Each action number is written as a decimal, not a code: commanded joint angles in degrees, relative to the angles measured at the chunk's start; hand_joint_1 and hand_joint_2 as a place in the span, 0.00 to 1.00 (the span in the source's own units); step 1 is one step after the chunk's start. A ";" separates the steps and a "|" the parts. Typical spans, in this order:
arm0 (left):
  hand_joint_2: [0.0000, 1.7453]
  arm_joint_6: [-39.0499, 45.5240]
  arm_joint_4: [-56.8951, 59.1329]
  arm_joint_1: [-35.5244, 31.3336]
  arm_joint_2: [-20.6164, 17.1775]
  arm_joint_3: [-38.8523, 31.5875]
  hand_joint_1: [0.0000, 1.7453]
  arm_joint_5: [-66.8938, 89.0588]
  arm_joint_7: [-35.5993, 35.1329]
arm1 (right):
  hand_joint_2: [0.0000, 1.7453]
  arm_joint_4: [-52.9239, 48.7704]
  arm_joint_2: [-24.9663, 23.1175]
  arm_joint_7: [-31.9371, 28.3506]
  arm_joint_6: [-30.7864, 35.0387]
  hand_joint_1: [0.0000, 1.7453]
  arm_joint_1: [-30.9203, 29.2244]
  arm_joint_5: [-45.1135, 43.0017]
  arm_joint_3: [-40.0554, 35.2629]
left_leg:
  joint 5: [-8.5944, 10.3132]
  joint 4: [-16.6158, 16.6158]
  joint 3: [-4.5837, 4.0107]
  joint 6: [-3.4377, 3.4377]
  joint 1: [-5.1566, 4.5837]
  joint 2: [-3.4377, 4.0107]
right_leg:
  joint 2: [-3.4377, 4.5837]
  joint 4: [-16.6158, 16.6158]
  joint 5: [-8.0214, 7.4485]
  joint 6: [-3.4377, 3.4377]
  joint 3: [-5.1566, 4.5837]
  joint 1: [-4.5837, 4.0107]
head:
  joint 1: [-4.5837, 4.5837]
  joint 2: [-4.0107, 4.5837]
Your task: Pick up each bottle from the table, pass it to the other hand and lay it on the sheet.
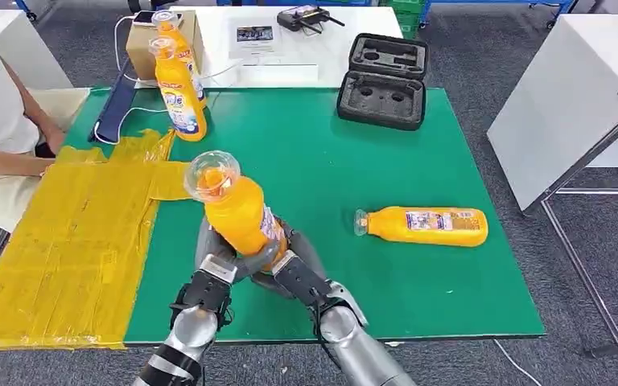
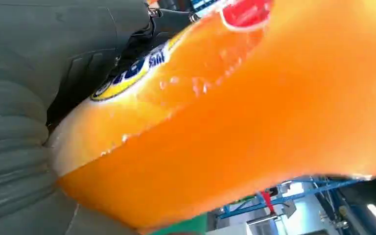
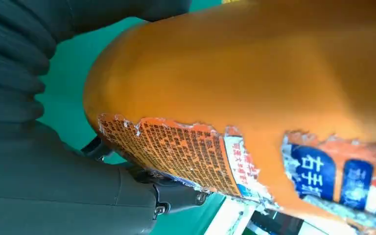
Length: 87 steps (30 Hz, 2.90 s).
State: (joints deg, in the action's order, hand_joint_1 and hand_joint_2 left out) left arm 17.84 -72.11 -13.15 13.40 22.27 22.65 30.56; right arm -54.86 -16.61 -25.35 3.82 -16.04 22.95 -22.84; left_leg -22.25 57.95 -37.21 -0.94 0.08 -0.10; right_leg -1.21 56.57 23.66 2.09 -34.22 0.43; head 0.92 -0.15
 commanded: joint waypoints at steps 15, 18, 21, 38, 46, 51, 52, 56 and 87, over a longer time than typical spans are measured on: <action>1.00 -10.03 5.16 -3.19 -2.01 -3.83 1.00 -11.15 -1.19 | 1.00 2.86 1.78 0.29 0.71 1.00 -3.00 -0.65 -3.40 | -0.09 -0.04 0.26 0.05 0.01 0.03 | 0.11 -0.06 0.06 -0.05 0.25 -0.01 | 0.00 0.00; 1.00 -9.19 4.86 -3.24 -2.18 -4.33 1.00 -10.58 -0.96 | 1.00 0.42 2.18 -0.28 1.18 0.40 -2.30 -1.05 -3.02 | -0.09 -0.03 0.25 0.05 0.00 0.00 | 0.08 -0.03 0.08 -0.05 0.25 0.01 | 0.00 0.00; 1.00 3.65 3.60 -3.23 -3.65 -4.29 1.00 2.17 -1.08 | 1.00 -9.16 4.72 -1.59 1.97 0.00 0.64 -0.92 -2.75 | -0.10 -0.05 0.28 0.06 0.00 -0.06 | 0.02 -0.05 0.11 -0.05 0.28 0.01 | 0.00 0.00; 1.00 22.16 10.19 -10.53 -7.67 -15.08 1.00 54.51 -19.47 | 0.00 -33.91 9.24 -5.08 6.68 0.00 7.66 -0.92 0.49 | -0.08 -0.03 0.23 0.05 0.01 -0.09 | 0.01 -0.04 0.08 -0.05 0.21 0.00 | 0.02 0.00; 1.00 22.16 10.48 -10.33 -7.63 -16.20 1.00 59.59 -22.43 | 0.00 -33.82 9.05 -6.05 7.33 0.00 7.83 -1.79 0.57 | -0.03 -0.02 0.11 0.04 0.02 -0.03 | 0.00 -0.04 0.01 -0.03 0.07 -0.01 | 0.02 0.00; 1.00 22.16 26.78 -19.27 -16.49 -13.48 1.00 67.35 -37.08 | 1.00 -42.55 8.76 -8.56 11.98 0.00 9.85 -6.47 1.96 | -0.01 -0.03 0.12 0.07 0.00 -0.08 | -0.03 0.00 0.02 -0.06 0.07 0.01 | 0.00 0.00; 1.00 22.16 30.32 -21.30 -17.64 -12.64 1.00 67.35 -38.91 | 1.00 -44.13 8.73 -8.88 12.85 0.00 9.81 -7.74 1.83 | -0.05 -0.04 0.27 0.11 0.02 -0.10 | -0.01 0.01 0.08 -0.11 0.22 0.00 | 0.00 0.00; 1.00 22.16 42.34 -28.46 -19.87 -14.35 1.00 67.35 -40.73 | 1.00 -48.04 8.79 -9.33 16.97 0.00 9.32 -9.52 1.48 | 0.04 0.01 0.10 0.15 0.03 -0.02 | 0.00 0.06 0.01 -0.10 -0.01 -0.03 | 0.02 0.00; 1.00 13.49 59.09 -27.32 -19.38 -11.31 0.26 64.87 -45.80 | 1.00 -37.48 11.54 -6.06 15.64 0.00 1.79 -7.55 -6.90 | 0.00 -0.06 0.31 0.22 0.12 0.03 | 0.15 -0.03 0.05 -0.08 0.29 -0.08 | 0.00 0.00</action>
State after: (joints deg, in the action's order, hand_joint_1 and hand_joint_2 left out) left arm 33.24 -17.73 -40.58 -7.67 11.89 87.84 -15.19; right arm -97.96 -6.78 -32.11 19.93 -11.11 15.26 -27.58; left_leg -22.11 57.95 -37.27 -0.74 0.20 -0.16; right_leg -1.23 56.64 23.61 2.04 -34.30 0.34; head 0.92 -0.15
